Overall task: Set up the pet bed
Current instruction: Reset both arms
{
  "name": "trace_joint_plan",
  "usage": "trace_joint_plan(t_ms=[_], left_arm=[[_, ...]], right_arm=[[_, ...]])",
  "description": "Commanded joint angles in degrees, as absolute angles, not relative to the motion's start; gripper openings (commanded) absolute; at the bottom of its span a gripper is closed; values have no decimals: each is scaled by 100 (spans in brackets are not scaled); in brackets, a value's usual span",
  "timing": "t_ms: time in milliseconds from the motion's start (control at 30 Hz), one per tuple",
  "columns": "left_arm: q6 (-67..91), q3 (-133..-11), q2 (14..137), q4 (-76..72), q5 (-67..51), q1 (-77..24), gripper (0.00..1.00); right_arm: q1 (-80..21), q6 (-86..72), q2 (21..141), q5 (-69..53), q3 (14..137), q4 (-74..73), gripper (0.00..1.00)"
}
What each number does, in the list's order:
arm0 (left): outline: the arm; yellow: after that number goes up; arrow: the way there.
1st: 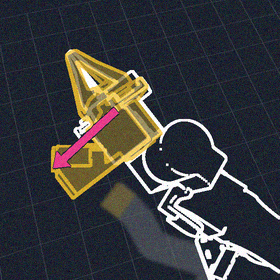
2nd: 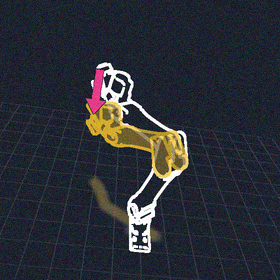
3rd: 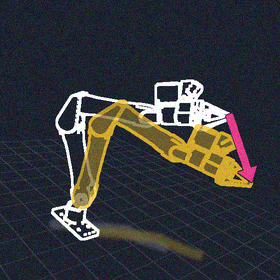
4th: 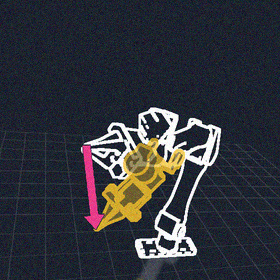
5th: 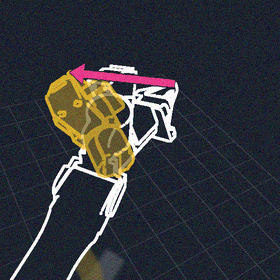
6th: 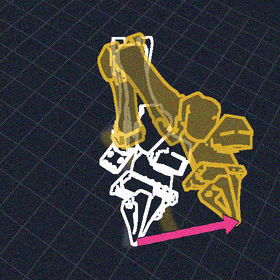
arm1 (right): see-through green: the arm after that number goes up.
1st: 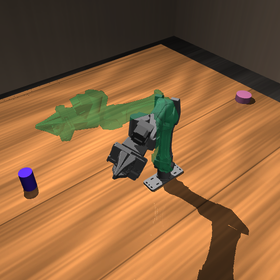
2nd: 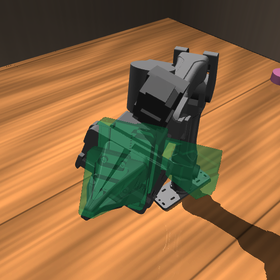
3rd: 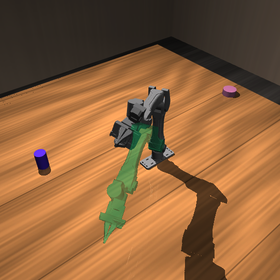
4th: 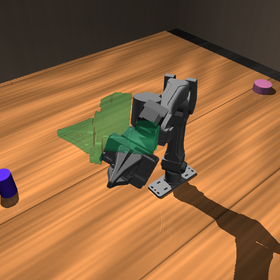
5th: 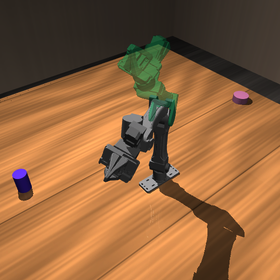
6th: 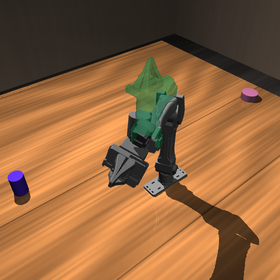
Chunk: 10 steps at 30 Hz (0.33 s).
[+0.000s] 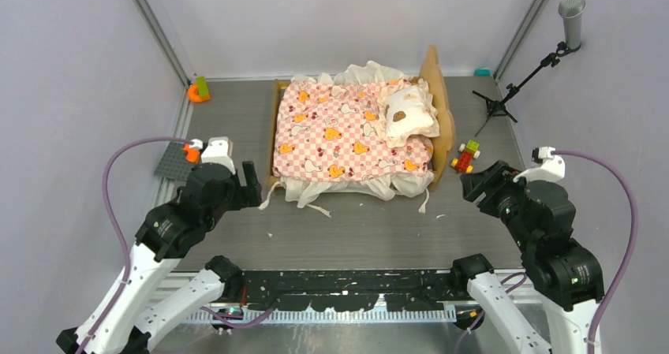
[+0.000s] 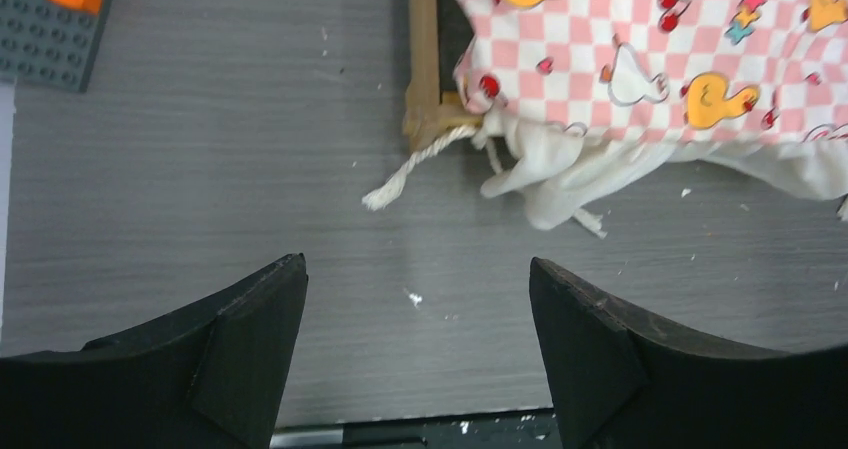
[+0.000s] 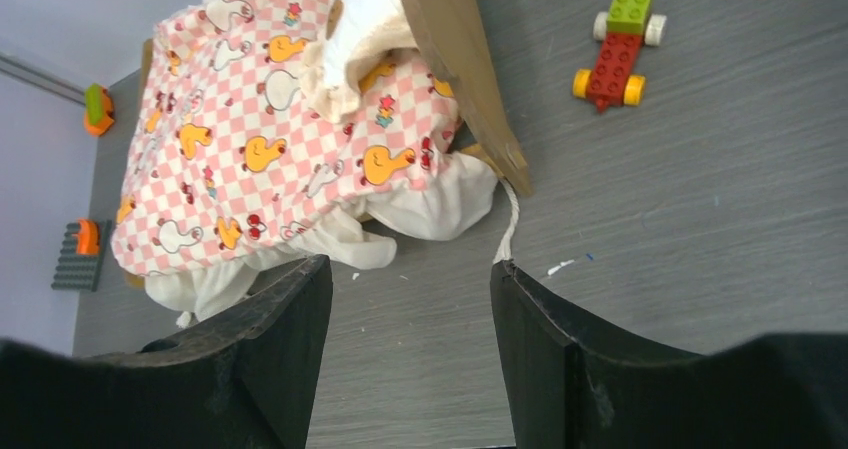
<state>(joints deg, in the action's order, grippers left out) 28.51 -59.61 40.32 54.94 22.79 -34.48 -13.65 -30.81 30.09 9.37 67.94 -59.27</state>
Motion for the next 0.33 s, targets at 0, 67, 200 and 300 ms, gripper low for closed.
trace_joint_plan(t_ms=[0,67,200,300], left_arm=[[3105,-5731,3542,6087,2511,-3436,84],[2981,-5632,3310,5940,2528,-3437,84],[2918,-5556,3144,5859,2586,-3437,85],[2932,-5563,3210,5896,2627,-3436,87]], right_arm=[[-1373,-3294,2448,1298,6259,-6003,64],[-1379,-3304,2218,1357,5990,-5907,64],[-1380,-3241,2019,1494,5804,-5882,64],[-1378,-3226,1982,1581,5788,-5964,64]])
